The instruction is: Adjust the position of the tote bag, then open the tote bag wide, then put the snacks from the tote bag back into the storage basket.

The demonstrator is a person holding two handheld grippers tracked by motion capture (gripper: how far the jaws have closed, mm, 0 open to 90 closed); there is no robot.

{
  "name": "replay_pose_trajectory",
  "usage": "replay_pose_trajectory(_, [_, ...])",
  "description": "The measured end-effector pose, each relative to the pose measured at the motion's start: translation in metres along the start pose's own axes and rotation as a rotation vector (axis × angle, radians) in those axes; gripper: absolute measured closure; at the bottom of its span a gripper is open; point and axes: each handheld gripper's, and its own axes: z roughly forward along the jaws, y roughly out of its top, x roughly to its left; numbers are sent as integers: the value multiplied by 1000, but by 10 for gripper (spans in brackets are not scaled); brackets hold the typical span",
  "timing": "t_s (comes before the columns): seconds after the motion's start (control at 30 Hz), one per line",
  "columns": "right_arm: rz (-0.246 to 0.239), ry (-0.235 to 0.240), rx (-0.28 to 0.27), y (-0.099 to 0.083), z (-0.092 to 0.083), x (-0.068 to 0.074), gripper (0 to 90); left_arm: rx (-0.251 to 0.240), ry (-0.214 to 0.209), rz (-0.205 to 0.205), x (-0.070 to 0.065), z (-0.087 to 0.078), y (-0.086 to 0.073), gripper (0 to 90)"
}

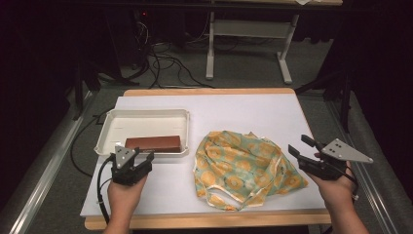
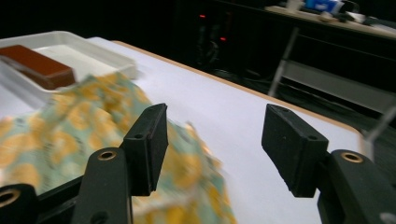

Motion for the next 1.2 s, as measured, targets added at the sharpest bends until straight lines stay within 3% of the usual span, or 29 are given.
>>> replay_pose_trajectory(0.1, [21, -53, 26, -18, -5, -11, 405, 31, -16, 45, -3, 3, -11, 402])
replay_pose_trajectory(0.3, [83, -113, 72, -48, -4, -20, 371, 42, -57, 15, 3, -2, -19, 378])
replay_pose_trajectory(0.47, [107, -129, 78, -57, -7, -22, 372, 35, -49, 11, 3, -2, -20, 376])
replay_pose_trajectory(0.63, [104, -137, 109, -66, -4, -23, 372, 47, -42, 45, 1, -1, -22, 372])
replay_pose_trajectory(1.03, [136, -167, 154, -82, 1, -29, 342, 68, -31, 38, 9, 2, -26, 324])
replay_pose_trajectory(1.2, [156, -179, 142, -83, -3, -31, 341, 63, -33, 30, 12, 1, -26, 311])
